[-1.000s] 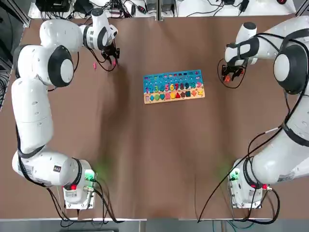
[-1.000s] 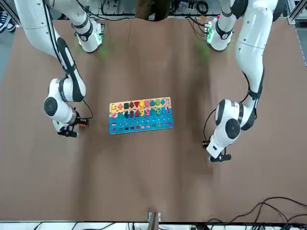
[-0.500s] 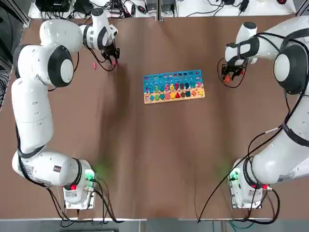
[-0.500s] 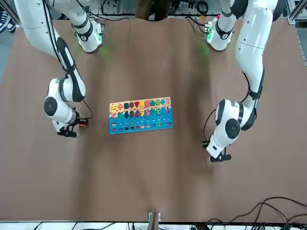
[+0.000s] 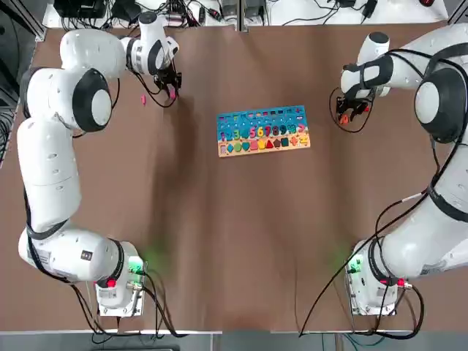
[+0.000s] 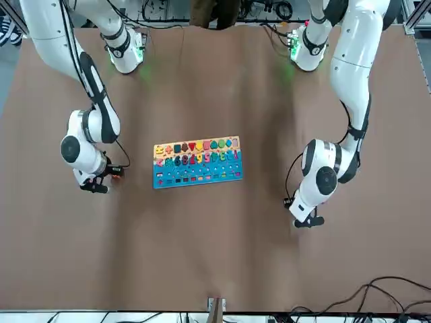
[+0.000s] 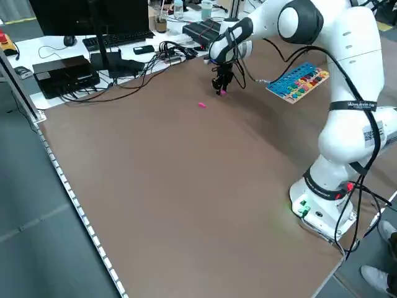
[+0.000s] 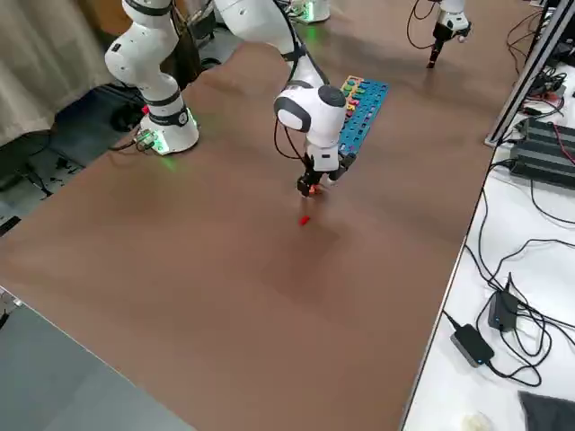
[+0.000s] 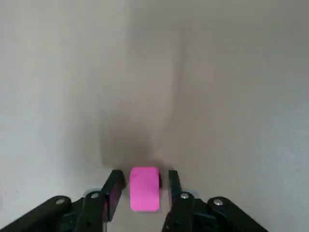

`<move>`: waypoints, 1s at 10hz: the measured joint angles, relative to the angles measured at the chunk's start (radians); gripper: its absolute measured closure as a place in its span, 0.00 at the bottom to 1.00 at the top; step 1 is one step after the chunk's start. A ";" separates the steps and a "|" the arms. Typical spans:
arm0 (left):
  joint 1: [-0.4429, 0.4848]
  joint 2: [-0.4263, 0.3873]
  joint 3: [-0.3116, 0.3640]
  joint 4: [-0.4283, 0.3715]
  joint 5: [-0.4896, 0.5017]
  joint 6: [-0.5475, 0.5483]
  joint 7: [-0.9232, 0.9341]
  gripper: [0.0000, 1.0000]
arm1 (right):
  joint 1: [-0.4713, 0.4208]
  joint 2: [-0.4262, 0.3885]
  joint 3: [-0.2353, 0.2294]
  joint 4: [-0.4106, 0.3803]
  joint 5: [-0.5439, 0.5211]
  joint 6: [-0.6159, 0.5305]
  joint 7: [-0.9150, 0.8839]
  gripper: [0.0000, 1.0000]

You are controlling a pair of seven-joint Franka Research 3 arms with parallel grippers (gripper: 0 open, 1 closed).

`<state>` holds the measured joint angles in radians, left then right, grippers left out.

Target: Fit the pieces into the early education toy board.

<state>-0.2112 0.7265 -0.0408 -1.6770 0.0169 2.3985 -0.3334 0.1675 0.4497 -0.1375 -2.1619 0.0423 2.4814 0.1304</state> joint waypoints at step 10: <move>0.000 -0.006 0.000 0.006 0.000 -0.030 0.000 0.59 | 0.001 -0.006 0.000 0.005 0.000 -0.019 0.000 0.48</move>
<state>-0.2112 0.7205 -0.0408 -1.6708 0.0170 2.3684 -0.3333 0.1687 0.4439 -0.1372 -2.1573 0.0426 2.4629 0.1307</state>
